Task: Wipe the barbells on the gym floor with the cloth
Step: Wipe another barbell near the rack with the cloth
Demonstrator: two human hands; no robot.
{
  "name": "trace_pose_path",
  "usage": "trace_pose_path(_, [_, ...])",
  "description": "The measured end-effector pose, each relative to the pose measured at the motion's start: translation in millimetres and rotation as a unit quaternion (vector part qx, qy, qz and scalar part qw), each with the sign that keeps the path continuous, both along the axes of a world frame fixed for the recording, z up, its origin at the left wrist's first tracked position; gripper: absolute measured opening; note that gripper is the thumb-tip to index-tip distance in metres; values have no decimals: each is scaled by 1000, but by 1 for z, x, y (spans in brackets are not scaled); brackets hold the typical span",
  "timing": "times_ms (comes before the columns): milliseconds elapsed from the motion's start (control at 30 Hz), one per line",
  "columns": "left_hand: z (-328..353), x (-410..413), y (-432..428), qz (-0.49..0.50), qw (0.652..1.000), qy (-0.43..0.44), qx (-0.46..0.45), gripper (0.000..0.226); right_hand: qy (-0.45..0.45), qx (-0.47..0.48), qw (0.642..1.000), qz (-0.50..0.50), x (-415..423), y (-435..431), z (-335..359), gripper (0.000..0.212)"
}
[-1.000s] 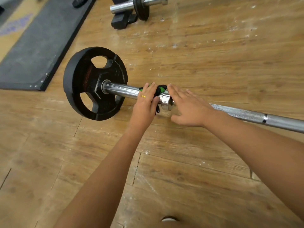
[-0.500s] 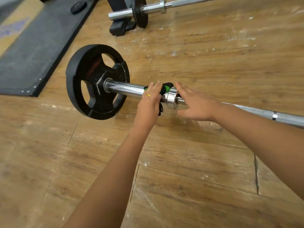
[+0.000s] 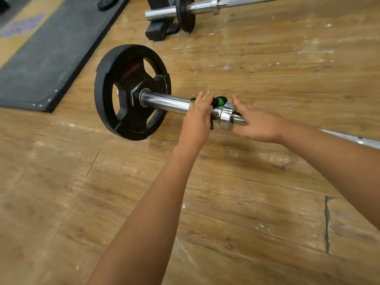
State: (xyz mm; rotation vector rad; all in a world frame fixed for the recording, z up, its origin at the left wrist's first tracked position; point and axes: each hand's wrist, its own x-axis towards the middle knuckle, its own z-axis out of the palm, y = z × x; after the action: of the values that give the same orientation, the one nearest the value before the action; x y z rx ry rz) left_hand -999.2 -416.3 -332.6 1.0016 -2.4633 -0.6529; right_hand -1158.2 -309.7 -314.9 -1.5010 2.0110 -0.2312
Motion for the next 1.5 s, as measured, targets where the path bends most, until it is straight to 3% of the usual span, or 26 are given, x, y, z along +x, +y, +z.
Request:
trace_pose_path(133, [13, -8, -4, 2, 999, -4, 46, 42, 2, 3, 1000, 1, -3, -1, 2, 98])
trace_pose_path(300, [-9, 11, 22, -15, 999, 24, 25, 47, 9, 9, 1000, 3, 1, 2, 4, 95])
trace_pose_path(400, [-2, 9, 15, -27, 999, -3, 22, 46, 13, 4, 1000, 13, 7, 7, 5, 95])
trace_pose_path(700, [21, 12, 31, 25, 997, 18, 69, 41, -13, 10, 999, 44, 22, 23, 22, 95])
trace_pose_path(867, [28, 16, 45, 28, 997, 75, 13, 48, 60, 8, 998, 11, 12, 51, 1, 91])
trace_pose_path(1000, [17, 10, 57, -34, 998, -45, 10, 45, 159, 4, 987, 6, 17, 75, -11, 90])
trace_pose_path(1133, [20, 12, 55, 21, 995, -76, 66, 42, 156, 16, 988, 4, 27, 76, -8, 92])
trace_pose_path(1333, [38, 33, 86, 8, 995, -81, 58, 46, 136, 15, 991, 7, 41, 84, -6, 94])
trace_pose_path(1500, [46, 25, 73, 16, 985, -148, 91, 40, 137, 11, 990, 19, 55, 94, -7, 97])
